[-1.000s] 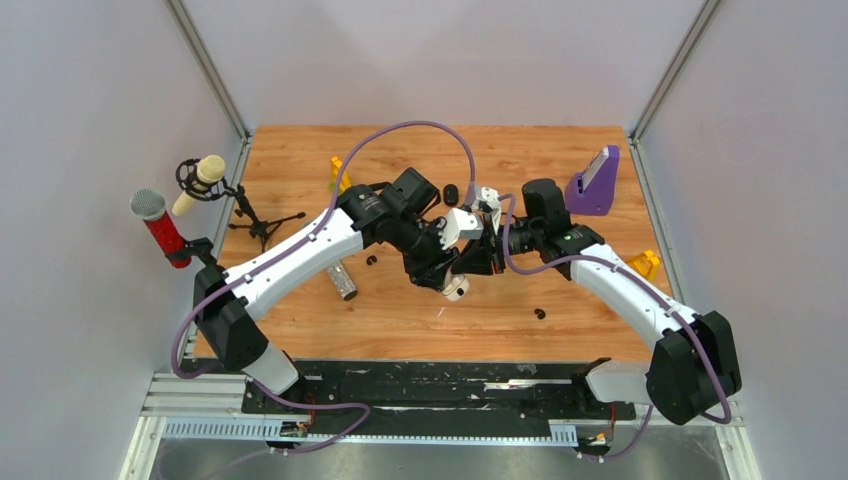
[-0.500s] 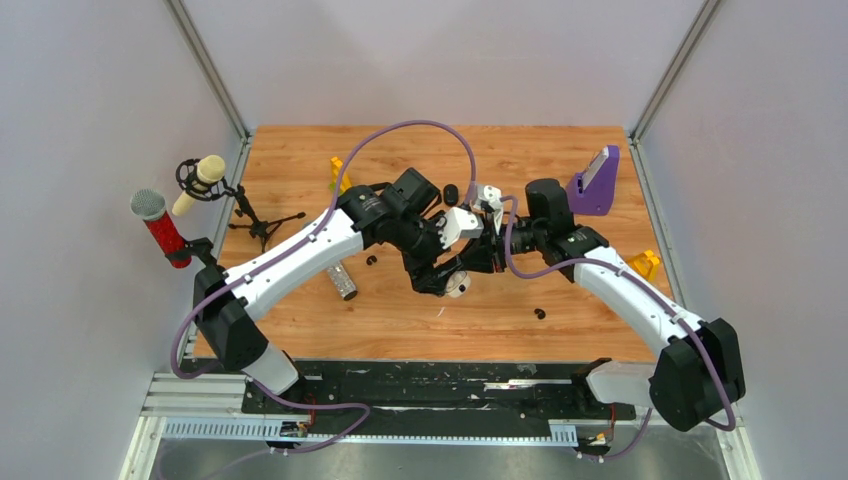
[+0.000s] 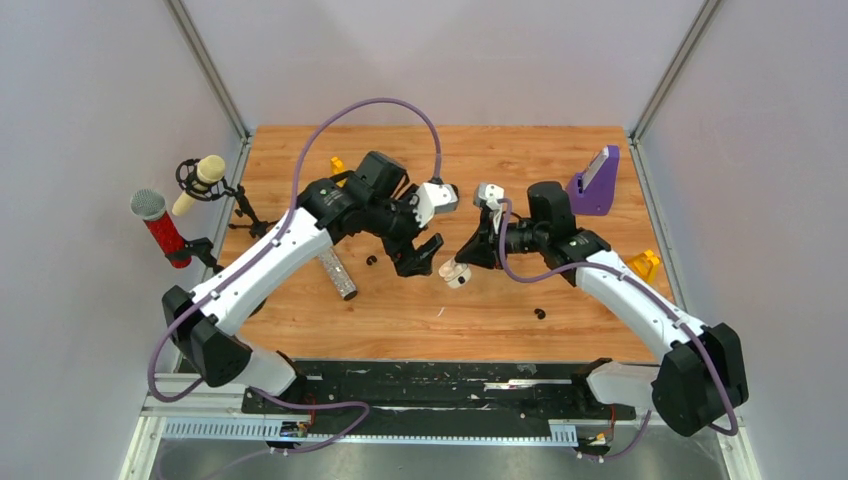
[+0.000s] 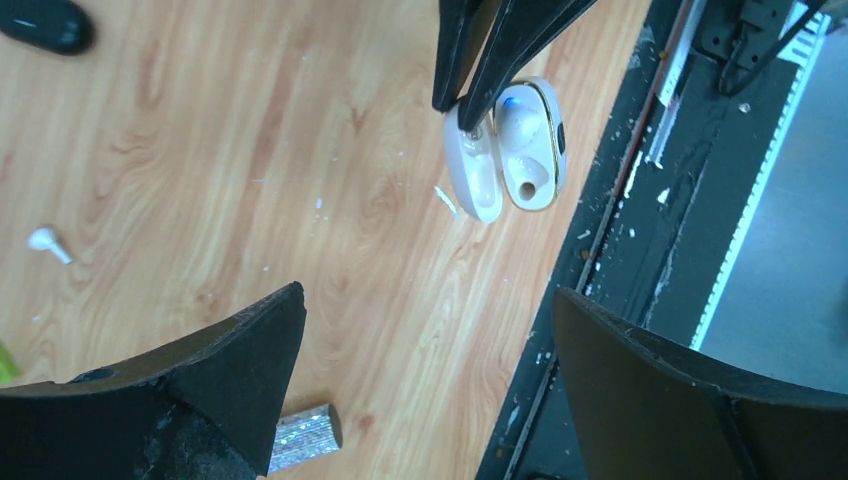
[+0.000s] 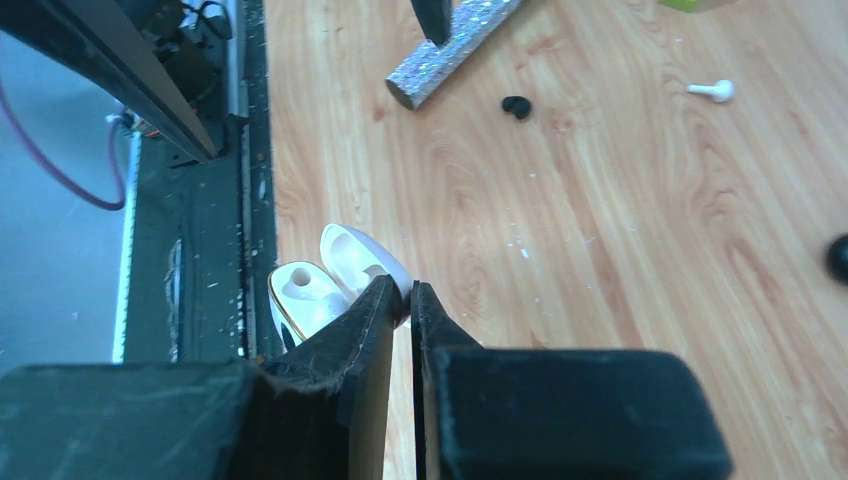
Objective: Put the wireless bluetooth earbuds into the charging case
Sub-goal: Adjust the charging case, then pick up the earbud from the center of the board.
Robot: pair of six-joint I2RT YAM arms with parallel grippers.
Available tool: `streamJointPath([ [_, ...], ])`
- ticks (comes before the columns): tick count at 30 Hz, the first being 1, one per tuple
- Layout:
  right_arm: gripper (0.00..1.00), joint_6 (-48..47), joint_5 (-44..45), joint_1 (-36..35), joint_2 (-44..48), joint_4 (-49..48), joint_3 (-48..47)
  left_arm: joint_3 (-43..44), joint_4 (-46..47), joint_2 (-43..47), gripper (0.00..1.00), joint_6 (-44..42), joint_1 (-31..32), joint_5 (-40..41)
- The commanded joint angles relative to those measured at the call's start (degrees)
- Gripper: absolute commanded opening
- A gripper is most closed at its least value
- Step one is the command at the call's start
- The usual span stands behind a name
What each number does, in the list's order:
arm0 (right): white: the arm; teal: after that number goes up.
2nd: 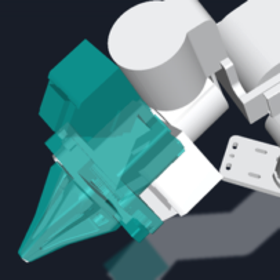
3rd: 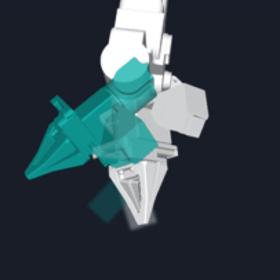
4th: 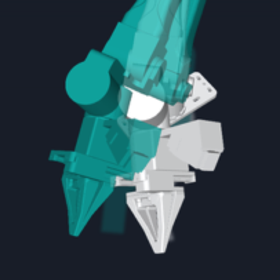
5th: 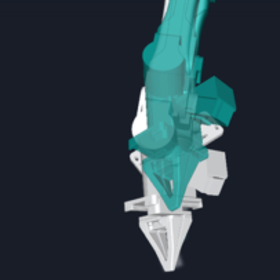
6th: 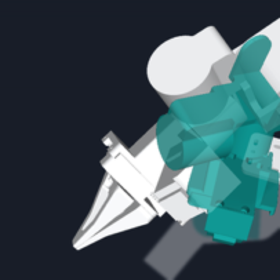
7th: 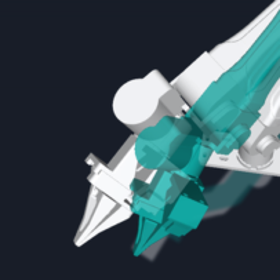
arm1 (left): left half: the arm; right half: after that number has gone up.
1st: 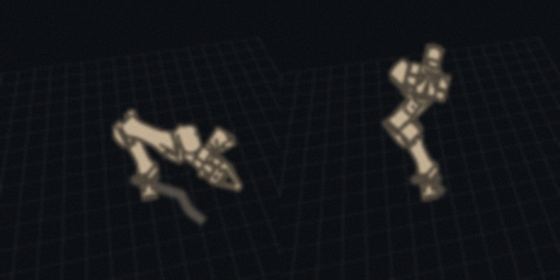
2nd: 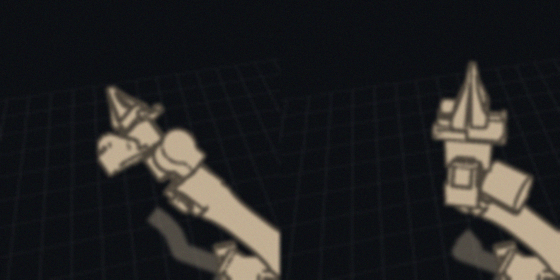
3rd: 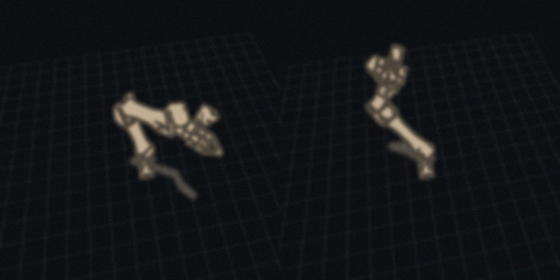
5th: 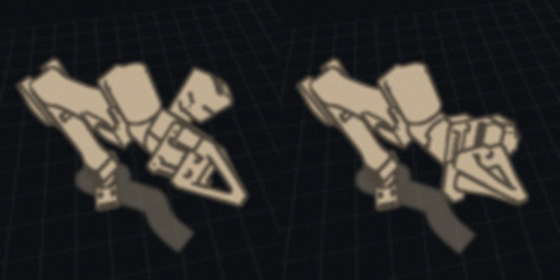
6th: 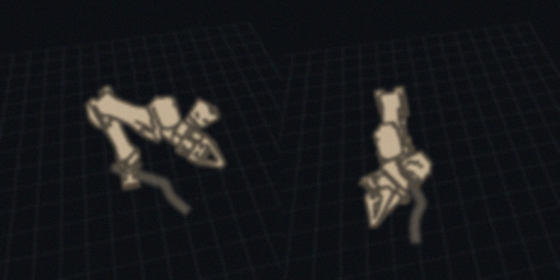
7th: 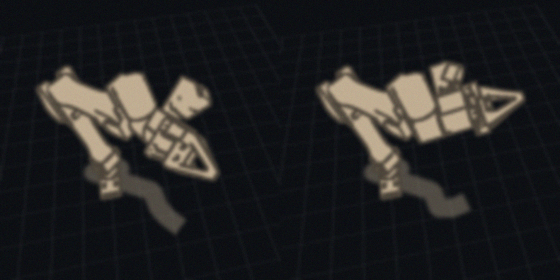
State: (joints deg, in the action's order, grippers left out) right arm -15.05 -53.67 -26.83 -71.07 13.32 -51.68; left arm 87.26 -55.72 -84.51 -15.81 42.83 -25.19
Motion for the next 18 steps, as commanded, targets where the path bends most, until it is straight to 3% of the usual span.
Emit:
streamJointPath([
  [1,0.00,0.07,6.69,-0.24,3.27,-4.51,-0.50,-1.59,3.15,3.92,1.00,0.31,-2.18,1.51],
  [5,0.00,-0.61,12.58,-0.16,5.31,-5.45,0.01,-2.28,5.62,2.31,1.00,0.78,-5.43,8.81],
  [11,0.00,-1.25,17.23,2.53,8.80,-6.74,1.70,-1.16,11.60,-8.10,1.00,0.79,-10.49,21.30],
  [18,0.00,0.32,14.41,9.04,11.76,-6.99,2.64,9.84,12.92,-23.34,0.98,0.01,-15.74,20.43],
])
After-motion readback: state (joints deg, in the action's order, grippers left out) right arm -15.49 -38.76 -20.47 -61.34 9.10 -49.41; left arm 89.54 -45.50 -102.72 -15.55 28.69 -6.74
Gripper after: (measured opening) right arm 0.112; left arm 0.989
